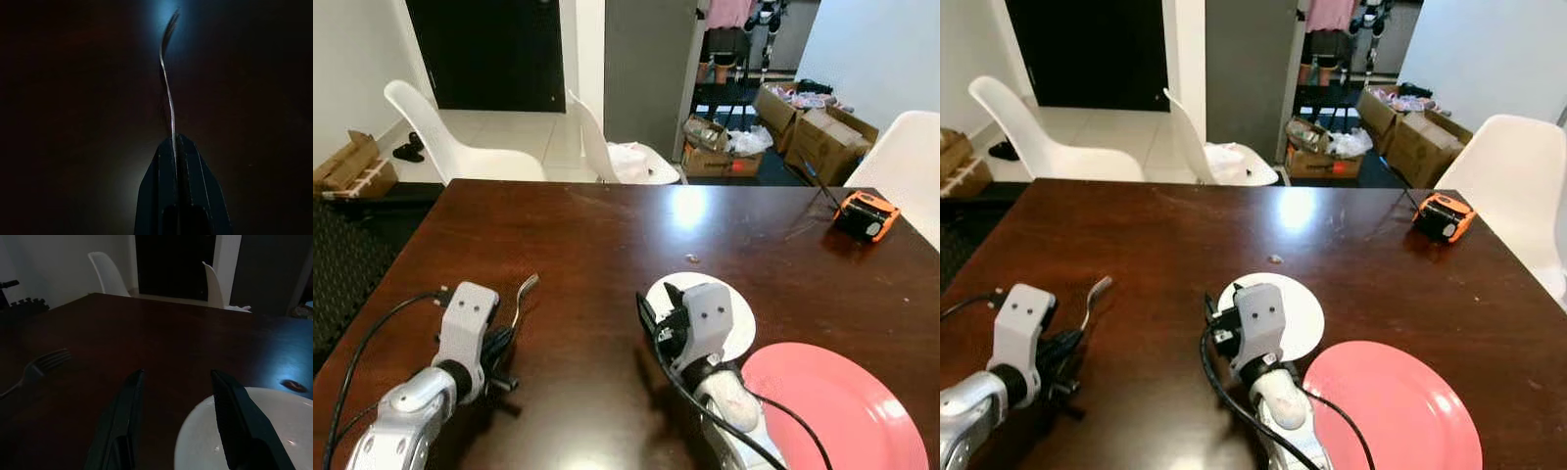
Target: Setting the table
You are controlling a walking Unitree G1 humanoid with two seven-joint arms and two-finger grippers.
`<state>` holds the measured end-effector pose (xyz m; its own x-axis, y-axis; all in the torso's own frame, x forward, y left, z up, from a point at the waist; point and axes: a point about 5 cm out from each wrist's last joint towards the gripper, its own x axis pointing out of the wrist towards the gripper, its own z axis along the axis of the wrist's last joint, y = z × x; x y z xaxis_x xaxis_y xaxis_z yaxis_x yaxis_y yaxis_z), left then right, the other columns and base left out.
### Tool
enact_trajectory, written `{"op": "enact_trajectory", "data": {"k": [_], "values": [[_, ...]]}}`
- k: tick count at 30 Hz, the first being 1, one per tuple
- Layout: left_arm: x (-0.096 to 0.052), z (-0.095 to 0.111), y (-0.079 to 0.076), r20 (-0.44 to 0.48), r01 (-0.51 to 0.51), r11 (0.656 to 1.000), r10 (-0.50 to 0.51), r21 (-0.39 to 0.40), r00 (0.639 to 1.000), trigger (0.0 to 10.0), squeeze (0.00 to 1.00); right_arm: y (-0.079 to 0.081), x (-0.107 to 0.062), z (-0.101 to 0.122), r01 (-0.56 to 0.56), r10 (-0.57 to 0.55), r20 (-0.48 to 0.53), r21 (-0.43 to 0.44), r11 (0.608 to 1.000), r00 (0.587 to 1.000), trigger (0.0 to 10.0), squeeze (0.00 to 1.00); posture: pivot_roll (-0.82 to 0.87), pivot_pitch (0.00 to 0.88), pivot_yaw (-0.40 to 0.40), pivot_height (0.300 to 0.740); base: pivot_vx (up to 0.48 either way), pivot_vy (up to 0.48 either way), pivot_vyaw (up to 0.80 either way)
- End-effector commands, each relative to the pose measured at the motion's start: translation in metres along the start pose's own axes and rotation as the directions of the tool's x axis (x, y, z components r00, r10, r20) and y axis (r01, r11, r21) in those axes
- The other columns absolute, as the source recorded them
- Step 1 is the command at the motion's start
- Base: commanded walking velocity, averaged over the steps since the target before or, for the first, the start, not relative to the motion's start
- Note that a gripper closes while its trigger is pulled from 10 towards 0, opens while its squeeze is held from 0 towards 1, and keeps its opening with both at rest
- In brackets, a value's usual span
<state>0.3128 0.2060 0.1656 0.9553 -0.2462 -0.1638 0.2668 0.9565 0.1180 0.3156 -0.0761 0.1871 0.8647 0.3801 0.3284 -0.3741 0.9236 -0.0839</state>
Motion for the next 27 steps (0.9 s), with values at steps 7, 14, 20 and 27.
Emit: {"op": "enact_trajectory", "data": {"k": [7, 14, 20, 27], "values": [[0.002, -0.022, -0.011, -0.123, 0.012, 0.992, 0.003, 0.128, 0.992, 10.0, 0.0, -0.002, 0.0, -0.003, 0.01, -0.01, -0.006, 0.012, 1.0, 1.0, 10.0, 0.0, 0.05, 0.149, 0.068, 0.74, 0.0, 0.0, 0.0], [0.005, -0.041, -0.009, -0.203, -0.017, 0.983, 0.055, 0.184, 0.978, 10.0, 1.0, -0.004, -0.001, -0.003, 0.016, -0.016, -0.005, 0.01, 1.0, 1.0, 10.0, 0.0, 0.05, 0.141, 0.07, 0.74, 0.0, 0.0, 0.0], [0.009, -0.043, -0.003, -0.215, -0.035, 0.981, 0.077, 0.19, 0.974, 10.0, 1.0, -0.004, -0.001, -0.003, 0.016, -0.016, -0.003, 0.008, 1.0, 1.0, 10.0, 0.0, 0.05, 0.137, 0.069, 0.74, 0.0, 0.0, 0.0], [0.019, -0.044, 0.009, -0.236, -0.054, 0.985, 0.092, 0.165, 0.967, 6.3, 0.0, -0.004, 0.0, -0.003, 0.015, -0.015, -0.003, 0.008, 1.0, 1.0, 10.0, 0.0, 0.05, 0.134, 0.071, 0.74, 0.0, 0.0, 0.0]]}}
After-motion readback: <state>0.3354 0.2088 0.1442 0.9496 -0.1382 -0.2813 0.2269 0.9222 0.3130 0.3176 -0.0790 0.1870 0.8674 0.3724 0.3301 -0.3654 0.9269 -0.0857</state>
